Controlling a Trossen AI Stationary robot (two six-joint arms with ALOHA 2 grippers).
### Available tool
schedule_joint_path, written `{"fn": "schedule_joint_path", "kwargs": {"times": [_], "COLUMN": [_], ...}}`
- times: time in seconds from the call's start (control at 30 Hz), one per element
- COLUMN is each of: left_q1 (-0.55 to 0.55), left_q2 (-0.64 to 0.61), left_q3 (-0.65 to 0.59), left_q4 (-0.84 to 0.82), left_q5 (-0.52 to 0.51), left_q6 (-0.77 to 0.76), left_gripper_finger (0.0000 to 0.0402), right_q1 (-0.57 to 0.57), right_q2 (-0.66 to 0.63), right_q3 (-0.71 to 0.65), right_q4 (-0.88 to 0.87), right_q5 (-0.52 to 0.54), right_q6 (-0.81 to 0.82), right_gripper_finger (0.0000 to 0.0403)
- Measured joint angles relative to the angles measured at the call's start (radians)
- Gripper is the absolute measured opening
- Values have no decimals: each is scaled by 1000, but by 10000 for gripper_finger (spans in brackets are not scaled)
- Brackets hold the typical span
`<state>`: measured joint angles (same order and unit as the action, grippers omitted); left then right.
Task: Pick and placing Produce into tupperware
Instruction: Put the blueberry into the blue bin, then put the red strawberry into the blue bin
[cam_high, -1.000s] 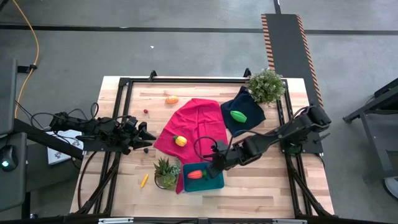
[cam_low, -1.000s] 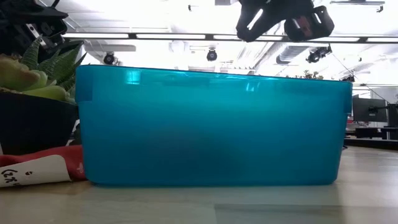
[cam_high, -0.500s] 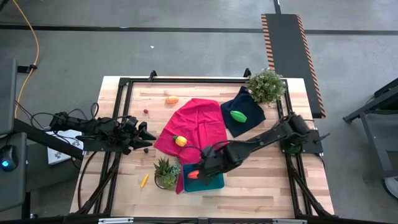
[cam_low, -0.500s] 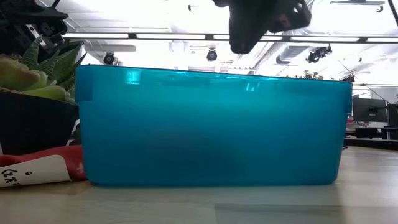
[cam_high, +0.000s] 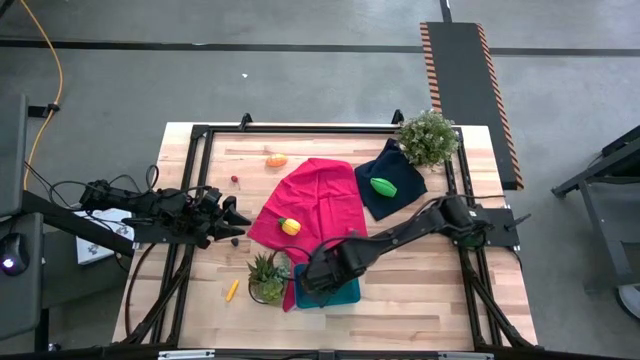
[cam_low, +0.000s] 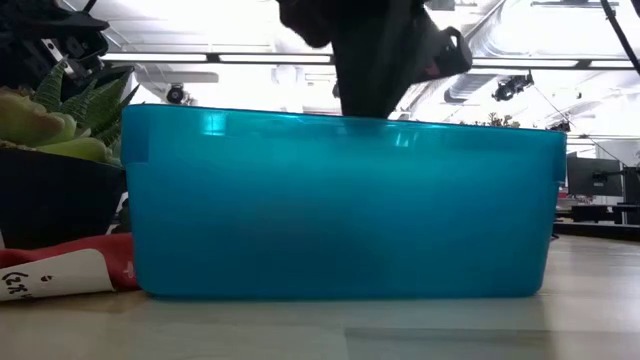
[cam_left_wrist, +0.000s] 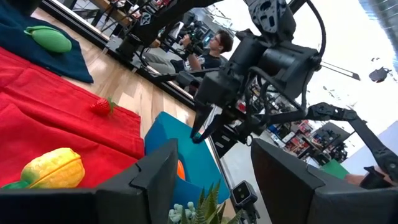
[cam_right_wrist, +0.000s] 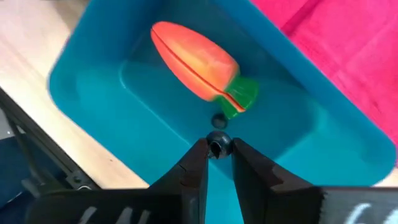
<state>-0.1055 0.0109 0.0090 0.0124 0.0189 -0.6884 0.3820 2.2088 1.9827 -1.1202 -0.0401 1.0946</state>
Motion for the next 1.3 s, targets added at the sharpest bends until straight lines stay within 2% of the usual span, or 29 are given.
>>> {"fn": "schedule_joint_path", "kwargs": {"times": [0.53, 0.9, 1.17, 1.3], "left_q1": [0, 0, 0, 0], "left_q2": [0, 0, 0, 0], "left_q3": [0, 0, 0, 0], "left_q4": [0, 0, 0, 0], "left_q5": [0, 0, 0, 0], "left_q6": [1, 3, 3, 3], "left_gripper_finger": [193, 193, 193, 193], "right_q1": [-2, -2, -2, -2], "right_q2": [13, 13, 9, -20], "right_q3": [-1, -2, -2, -2], "right_q4": [-2, -1, 39, 71], "right_q5": [-15, -11, 25, 114], "right_q6": [-19, -22, -22, -13], "right_gripper_finger": [69, 121, 129, 129]}}
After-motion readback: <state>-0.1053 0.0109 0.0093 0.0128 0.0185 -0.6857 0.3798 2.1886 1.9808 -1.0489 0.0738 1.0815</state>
